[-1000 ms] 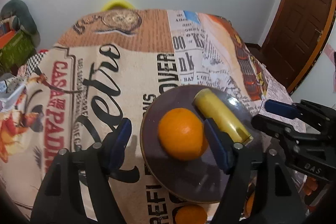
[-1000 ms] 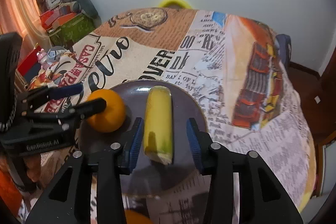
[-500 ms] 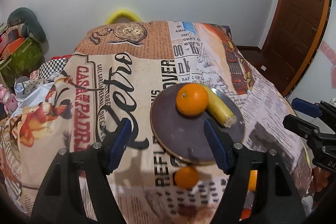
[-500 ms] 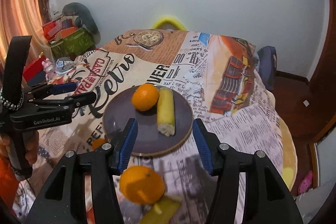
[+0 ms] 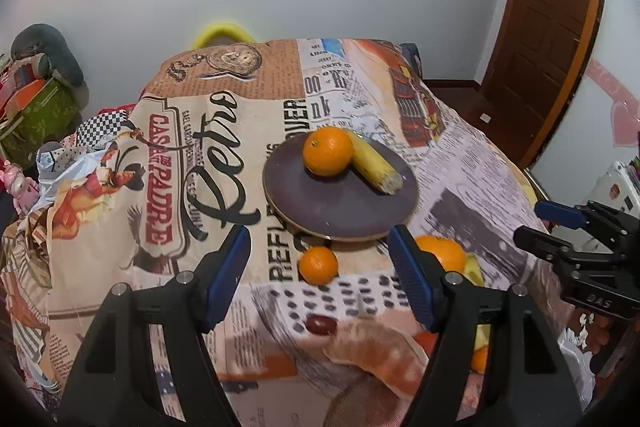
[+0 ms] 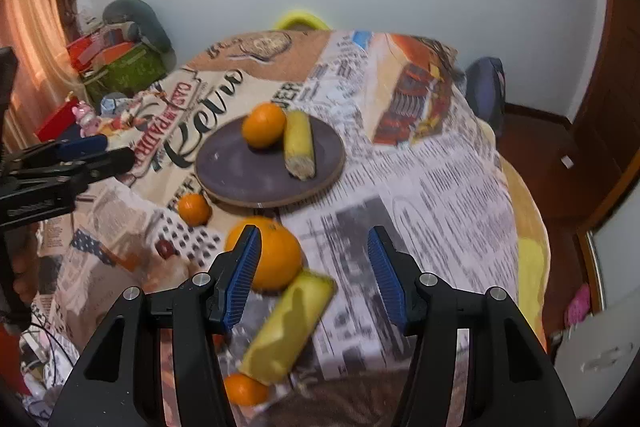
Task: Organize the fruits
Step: 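Withdraw the left tool toward another orange while the right tool moves to another corn cob, then grasp the second large orange with the left tool while the right tool grasps the second corn cob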
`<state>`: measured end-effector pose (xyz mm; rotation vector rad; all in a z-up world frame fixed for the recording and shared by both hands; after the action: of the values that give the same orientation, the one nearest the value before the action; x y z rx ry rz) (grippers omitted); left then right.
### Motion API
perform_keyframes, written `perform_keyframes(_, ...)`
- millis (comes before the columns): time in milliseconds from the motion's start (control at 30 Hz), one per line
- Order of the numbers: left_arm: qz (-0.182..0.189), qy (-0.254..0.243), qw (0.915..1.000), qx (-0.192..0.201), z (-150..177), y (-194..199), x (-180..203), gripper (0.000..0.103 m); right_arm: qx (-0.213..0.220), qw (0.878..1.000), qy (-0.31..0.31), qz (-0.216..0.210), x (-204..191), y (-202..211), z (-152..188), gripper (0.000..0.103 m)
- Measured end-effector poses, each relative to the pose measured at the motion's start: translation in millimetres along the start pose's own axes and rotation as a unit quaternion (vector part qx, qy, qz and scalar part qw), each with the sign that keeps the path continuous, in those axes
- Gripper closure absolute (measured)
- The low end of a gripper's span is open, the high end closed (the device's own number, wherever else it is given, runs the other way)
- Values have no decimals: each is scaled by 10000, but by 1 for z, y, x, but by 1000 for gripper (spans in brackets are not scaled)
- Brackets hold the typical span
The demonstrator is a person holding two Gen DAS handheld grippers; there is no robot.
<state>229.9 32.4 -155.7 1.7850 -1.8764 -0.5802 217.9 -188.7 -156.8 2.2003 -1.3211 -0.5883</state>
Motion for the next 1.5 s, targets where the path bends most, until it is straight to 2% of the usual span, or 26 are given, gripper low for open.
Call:
perform_keyframes(300,169,61,9997,-161,18,6,14,32,-435,9988,-235,35,4,-14,33,51)
perform_keyframes(667,346,-22,9982,-499,31,-17,34,31,-954,9943,-361,-298,-8,-49,59,51)
perform_keyframes(733,361,-60,9975,-608,32,-24,39,30,-1004,9935,-402,-362,-7,-53,63,57)
perform_keyframes(833,363,-120,9965,-745,31,-36,47,30,-960,9928,-526,-496,-1,-52,64,58)
perform_keyframes(1033,560,-186,9939,-936,27,-57,71,30,-820,9944,-533,-392,17,-47,61,66)
perform_keyframes(1167,636,-369,9914,-1079,27,-71,89,29,-780,9954,-512,-198,33,-47,60,67)
perform_keyframes(1367,686,-591,9858,-1415,37,-92,109,29,-766,9946,-655,-258,49,-46,58,66)
perform_keyframes(1500,716,-572,9833,-1574,43,-100,112,29,-789,9936,-713,-370,52,-49,57,66)
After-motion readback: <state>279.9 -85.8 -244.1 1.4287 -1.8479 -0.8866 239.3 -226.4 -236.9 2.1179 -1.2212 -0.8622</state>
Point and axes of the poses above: each gripper's, at about its wrist camera, not at the fingertips, and y roughly against the way its jaws point, x to its right, z to its underside, the point moved 1 cm from there along -y, roughly the way its jaws point, and after that the axes turned 9 degrees about x, right-handed, at the moved point
